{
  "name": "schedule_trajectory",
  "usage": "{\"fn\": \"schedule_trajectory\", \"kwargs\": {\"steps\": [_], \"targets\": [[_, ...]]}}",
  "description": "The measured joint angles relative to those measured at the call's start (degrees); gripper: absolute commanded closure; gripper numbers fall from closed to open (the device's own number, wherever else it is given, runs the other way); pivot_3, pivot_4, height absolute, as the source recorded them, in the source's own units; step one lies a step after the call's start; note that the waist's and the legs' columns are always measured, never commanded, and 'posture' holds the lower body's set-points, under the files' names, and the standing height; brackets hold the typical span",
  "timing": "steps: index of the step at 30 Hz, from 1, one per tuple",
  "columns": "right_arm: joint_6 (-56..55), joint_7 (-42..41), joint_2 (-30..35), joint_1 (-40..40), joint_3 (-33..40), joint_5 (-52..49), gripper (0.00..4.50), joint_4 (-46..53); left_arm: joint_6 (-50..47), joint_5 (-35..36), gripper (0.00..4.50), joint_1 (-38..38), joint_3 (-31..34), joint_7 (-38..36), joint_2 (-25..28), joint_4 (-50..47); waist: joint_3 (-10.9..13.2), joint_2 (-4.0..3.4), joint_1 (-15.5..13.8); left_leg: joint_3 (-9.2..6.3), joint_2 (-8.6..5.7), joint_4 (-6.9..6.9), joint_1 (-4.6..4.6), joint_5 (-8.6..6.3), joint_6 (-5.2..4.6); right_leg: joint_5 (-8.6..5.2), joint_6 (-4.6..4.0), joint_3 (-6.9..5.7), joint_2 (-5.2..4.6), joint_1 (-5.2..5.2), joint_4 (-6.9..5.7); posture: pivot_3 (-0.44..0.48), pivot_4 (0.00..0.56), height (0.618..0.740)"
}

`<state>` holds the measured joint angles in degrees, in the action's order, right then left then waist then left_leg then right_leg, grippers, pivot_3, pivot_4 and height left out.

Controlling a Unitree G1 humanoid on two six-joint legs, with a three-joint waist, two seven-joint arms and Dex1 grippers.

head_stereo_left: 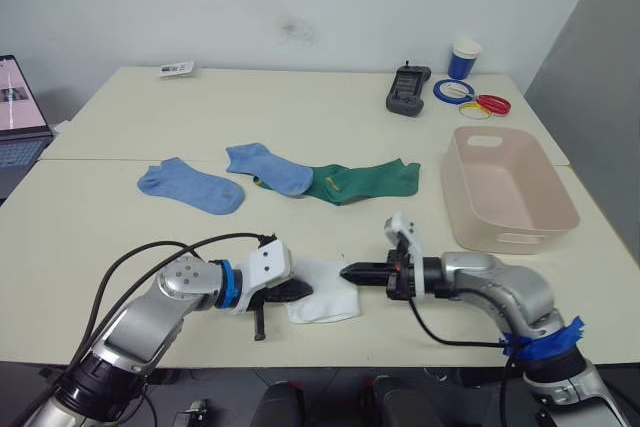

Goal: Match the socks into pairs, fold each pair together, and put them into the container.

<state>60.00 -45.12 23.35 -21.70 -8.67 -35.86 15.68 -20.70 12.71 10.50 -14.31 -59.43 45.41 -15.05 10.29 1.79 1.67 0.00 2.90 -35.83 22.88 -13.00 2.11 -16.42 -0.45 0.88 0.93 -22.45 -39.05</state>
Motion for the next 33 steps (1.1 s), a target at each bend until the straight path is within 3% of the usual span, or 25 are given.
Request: {"fn": "schedule_trajectory", "kwargs": {"steps": [2, 8, 12, 13, 23, 27, 33], "targets": [[5.76, 3.51, 0.32, -0.38, 1.40, -1.27, 3.57, 1.17, 1.81, -0.72, 4.50, -0.06, -0.12, 0.02, -0.23, 0.95, 0.00, -0.01, 0.00, 0.06, -0.05, 0.00, 0.01, 0.00, 0.00, 0.00, 0.01, 0.06, -0.12, 0.01, 0.02, 0.000, 0.150, 0.740], [20.34, 11.25, -1.36, -1.72, 6.58, -3.66, 1.45, 1.84, 4.85, -1.59, 4.50, -0.84, -0.02, 0.31, -1.70, 2.42, -0.02, -0.01, 0.01, 0.09, -0.14, -0.03, 0.00, 0.00, 0.00, 0.03, 0.07, 0.10, -0.21, 0.05, 0.07, 0.000, 0.150, 0.740], [27.68, 14.69, -7.98, -3.07, 11.23, -4.33, 0.06, -0.52, 5.32, -1.84, 4.50, -1.57, 0.08, 0.39, -1.98, 2.47, -0.12, -0.04, 0.03, 0.08, -0.11, -0.02, -0.03, 0.00, 0.00, 0.03, 0.07, 0.08, -0.16, 0.08, 0.06, 0.000, 0.150, 0.740], [29.54, 15.58, -9.84, -3.97, 12.49, -4.78, 0.03, -1.23, 5.32, -1.91, 4.50, -1.59, 0.09, 0.38, -1.99, 2.49, -0.15, -0.08, 0.06, 0.09, -0.11, -0.02, -0.04, 0.00, 0.00, 0.03, 0.07, 0.09, -0.16, 0.08, 0.04, 0.000, 0.150, 0.740], [31.92, 24.32, -17.63, -5.10, 14.62, -12.44, 0.03, -7.67, 5.90, -1.97, 4.50, -1.84, 0.57, 0.35, -2.03, 2.62, -0.18, -0.12, 0.18, 0.08, -0.08, 0.00, -0.06, 0.00, -0.01, 0.03, 0.07, 0.07, -0.11, 0.09, 0.06, 0.000, 0.150, 0.740], [32.03, 26.67, -19.47, -5.36, 15.94, -12.50, 1.27, -9.84, 5.87, -1.97, 4.50, -1.98, 0.75, 0.52, -2.07, 2.51, -0.18, -0.12, 0.18, 0.08, -0.08, 0.00, -0.04, 0.00, -0.01, 0.03, 0.07, 0.08, -0.10, 0.08, 0.06, 0.000, 0.150, 0.740], [32.09, 27.16, -19.56, -5.35, 15.58, -12.43, 3.52, -10.97, 5.47, -1.55, 4.50, -2.57, 1.19, 0.67, -2.07, 2.08, -0.17, -0.13, 0.20, 0.09, -0.07, 0.01, -0.01, -0.01, -0.02, 0.03, 0.07, 0.09, -0.11, 0.05, 0.07, 0.000, 0.150, 0.740]]}}
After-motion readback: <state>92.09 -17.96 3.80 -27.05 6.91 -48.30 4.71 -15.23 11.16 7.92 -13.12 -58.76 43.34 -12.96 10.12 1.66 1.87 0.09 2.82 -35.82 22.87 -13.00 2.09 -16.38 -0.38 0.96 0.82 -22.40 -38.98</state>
